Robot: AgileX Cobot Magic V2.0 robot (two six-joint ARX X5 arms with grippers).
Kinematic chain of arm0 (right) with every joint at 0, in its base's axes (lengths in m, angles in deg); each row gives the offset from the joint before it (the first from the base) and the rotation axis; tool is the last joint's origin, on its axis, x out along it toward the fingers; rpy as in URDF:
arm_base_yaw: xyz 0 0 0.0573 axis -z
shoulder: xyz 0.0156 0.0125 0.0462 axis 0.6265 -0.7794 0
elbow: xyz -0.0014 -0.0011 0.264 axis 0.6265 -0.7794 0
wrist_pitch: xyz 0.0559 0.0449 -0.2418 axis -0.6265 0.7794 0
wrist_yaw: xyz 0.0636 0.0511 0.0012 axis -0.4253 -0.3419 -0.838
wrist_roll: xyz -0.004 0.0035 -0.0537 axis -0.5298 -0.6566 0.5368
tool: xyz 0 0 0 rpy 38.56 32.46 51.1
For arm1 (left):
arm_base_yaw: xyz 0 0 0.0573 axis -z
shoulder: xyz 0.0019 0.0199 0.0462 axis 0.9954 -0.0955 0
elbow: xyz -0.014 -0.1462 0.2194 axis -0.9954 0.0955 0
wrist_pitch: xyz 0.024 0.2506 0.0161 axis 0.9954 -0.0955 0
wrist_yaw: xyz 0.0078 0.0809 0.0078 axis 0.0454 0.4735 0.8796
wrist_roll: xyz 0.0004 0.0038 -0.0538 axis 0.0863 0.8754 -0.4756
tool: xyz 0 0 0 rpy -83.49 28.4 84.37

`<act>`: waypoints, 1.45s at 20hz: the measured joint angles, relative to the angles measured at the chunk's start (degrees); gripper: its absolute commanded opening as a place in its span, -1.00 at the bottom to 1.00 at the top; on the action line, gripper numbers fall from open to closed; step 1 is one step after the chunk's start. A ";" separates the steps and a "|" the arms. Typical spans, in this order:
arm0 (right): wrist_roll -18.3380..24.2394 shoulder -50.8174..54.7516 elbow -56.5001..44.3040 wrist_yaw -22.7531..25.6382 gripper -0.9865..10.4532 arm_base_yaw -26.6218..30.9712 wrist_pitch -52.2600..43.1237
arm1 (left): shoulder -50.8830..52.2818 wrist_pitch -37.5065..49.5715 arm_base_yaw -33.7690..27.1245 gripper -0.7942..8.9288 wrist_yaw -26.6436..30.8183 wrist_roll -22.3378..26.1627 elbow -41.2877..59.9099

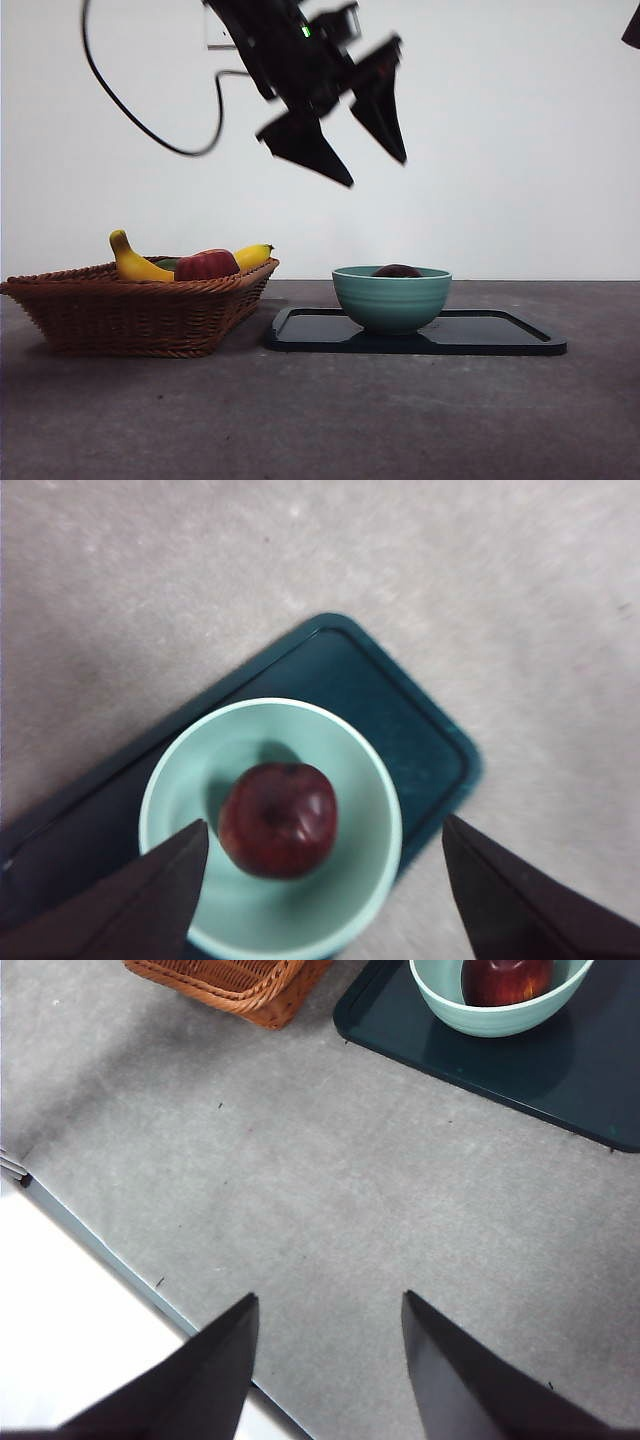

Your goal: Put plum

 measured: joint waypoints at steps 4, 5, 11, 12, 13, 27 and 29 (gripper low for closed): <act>0.00 0.00 0.00 0.00 -0.43 0.00 0.04 | -5.44 3.13 0.96 -0.07 1.46 1.36 -0.26; 0.00 0.00 0.00 0.00 -0.43 0.00 0.04 | -6.43 3.58 1.22 -0.06 2.23 1.86 -0.26; 0.00 0.00 0.00 0.00 -0.43 -0.04 0.07 | -8.98 7.17 2.78 -0.07 5.73 4.68 -0.28; 0.00 0.00 0.00 0.00 -0.43 -0.04 0.09 | -9.29 7.34 2.89 -0.07 5.73 4.70 -0.28; 0.00 0.00 0.00 0.00 -0.43 -0.04 0.17 | -9.79 7.50 2.99 -0.07 5.73 4.74 -0.28; 0.00 0.00 0.00 0.00 -0.43 -0.04 0.31 | -12.66 8.44 2.97 -0.07 5.95 5.73 -0.33; 0.00 0.00 0.00 0.00 -0.43 -0.04 0.31 | -13.07 8.35 2.97 -0.07 5.95 5.73 -0.33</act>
